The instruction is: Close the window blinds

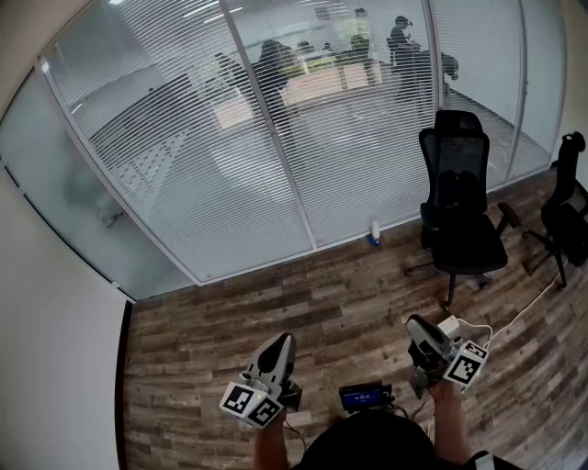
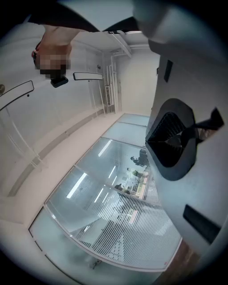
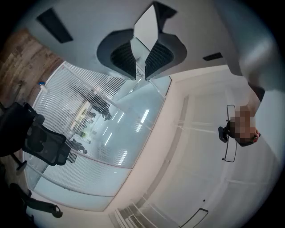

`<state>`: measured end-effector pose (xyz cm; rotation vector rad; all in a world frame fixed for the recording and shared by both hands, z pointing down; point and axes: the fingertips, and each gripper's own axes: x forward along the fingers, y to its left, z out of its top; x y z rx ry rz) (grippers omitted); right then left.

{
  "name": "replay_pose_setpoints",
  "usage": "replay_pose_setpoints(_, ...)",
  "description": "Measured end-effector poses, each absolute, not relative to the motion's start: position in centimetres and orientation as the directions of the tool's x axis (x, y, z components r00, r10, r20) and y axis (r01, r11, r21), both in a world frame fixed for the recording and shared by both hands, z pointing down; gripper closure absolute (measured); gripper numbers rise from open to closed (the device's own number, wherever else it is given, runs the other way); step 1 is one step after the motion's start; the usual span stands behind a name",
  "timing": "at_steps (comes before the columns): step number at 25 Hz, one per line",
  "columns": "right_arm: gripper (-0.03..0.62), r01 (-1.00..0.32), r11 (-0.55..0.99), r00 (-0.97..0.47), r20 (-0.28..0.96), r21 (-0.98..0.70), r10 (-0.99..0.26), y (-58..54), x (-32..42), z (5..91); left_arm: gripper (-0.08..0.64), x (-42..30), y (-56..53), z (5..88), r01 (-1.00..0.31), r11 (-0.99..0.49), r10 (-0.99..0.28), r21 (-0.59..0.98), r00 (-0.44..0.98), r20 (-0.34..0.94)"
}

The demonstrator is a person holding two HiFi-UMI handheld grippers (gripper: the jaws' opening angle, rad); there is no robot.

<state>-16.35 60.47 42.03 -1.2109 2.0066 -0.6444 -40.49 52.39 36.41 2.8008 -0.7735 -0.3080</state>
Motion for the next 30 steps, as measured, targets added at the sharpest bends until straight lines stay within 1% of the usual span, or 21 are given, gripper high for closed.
replay_pose_setpoints(5, 0.522, -0.545, 0.432, -0.312, -0.305, -0.719, -0.9, 60.9, -15.3, 42.8, 0.551, -39.4, 52.7, 37.3, -0.477, -0.838, -0.518, 0.266, 0.848, -0.113)
replay_pose_setpoints(19, 0.522, -0.528, 0.427, -0.323, -0.291, -0.734, -0.9, 61.9, -14.2, 44.0, 0.551, -38.8, 53.5, 38.5, -0.517, -0.811, -0.552, 0.272, 0.831, -0.064)
replay_pose_setpoints(30, 0.52, -0.556, 0.417, -0.322, -0.276, -0.719, -0.906, 63.0, -11.4, 44.8, 0.551, -36.3, 54.3, 39.1, -0.53, -0.803, -0.561, 0.273, 0.827, -0.045)
